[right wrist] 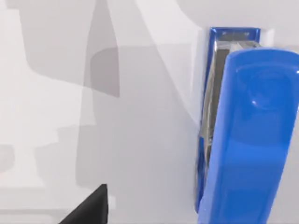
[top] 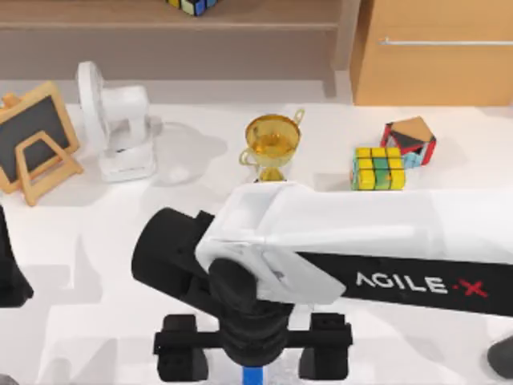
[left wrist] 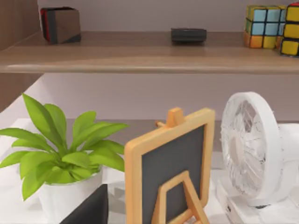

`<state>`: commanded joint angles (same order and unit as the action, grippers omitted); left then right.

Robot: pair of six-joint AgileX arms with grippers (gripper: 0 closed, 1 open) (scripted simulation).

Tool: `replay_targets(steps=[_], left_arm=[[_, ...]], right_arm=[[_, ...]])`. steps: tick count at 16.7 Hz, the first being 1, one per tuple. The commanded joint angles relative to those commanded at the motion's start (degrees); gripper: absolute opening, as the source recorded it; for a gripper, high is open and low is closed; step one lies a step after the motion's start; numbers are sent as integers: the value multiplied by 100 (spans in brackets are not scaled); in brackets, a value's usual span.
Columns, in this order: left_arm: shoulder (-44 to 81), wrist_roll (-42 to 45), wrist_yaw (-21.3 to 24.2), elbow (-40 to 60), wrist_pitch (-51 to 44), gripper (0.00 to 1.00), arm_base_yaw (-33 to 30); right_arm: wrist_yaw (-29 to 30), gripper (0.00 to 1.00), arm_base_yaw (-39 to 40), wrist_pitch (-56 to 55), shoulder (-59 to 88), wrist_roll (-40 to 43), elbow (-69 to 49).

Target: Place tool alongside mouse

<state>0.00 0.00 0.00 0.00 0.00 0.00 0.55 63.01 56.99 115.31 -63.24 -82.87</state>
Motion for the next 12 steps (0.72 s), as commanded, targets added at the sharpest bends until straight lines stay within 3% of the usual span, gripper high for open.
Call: replay_targets(steps=[12], left_arm=[[0,0,0,0,0,100,0]], right_arm=[[13,100,26,-990,463,-9,539]])
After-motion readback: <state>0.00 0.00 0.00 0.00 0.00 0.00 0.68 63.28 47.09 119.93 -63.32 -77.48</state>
